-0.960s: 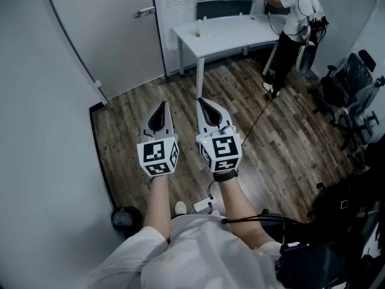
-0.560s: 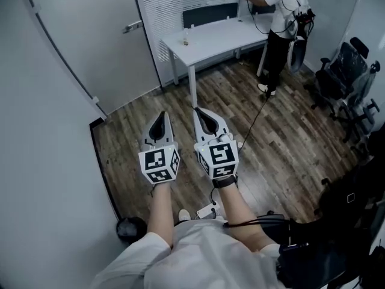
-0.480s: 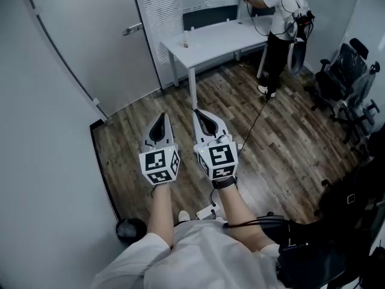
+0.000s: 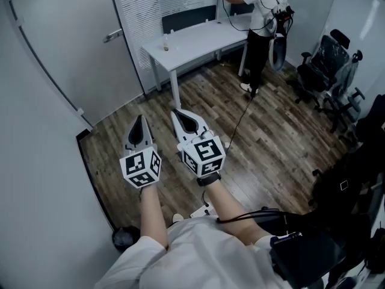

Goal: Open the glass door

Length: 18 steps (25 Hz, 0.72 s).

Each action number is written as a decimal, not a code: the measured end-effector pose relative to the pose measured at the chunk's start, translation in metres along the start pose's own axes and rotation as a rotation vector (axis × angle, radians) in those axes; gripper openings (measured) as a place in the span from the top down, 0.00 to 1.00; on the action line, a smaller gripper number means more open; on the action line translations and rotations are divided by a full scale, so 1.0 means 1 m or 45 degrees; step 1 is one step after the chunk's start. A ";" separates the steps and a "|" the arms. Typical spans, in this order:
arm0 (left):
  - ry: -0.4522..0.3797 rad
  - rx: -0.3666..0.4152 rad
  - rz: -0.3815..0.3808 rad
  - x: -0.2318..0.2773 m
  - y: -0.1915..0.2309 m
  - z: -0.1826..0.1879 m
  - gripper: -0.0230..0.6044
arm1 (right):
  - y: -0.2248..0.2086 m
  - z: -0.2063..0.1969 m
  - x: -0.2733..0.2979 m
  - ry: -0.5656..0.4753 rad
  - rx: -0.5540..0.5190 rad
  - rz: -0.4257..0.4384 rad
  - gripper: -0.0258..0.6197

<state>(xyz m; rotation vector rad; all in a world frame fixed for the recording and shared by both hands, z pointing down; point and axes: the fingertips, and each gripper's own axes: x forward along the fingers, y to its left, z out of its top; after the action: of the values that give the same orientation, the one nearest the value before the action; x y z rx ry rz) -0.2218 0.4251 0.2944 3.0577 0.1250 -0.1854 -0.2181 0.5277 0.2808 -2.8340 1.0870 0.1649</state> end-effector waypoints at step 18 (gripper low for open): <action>0.010 -0.007 -0.011 -0.013 0.072 -0.019 0.96 | 0.061 -0.032 0.042 0.047 -0.057 0.007 0.96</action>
<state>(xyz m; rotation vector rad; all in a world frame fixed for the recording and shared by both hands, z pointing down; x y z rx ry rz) -0.2264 0.3540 0.3196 3.0532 0.1392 -0.1731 -0.2255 0.4505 0.3028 -2.8848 1.1121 0.1401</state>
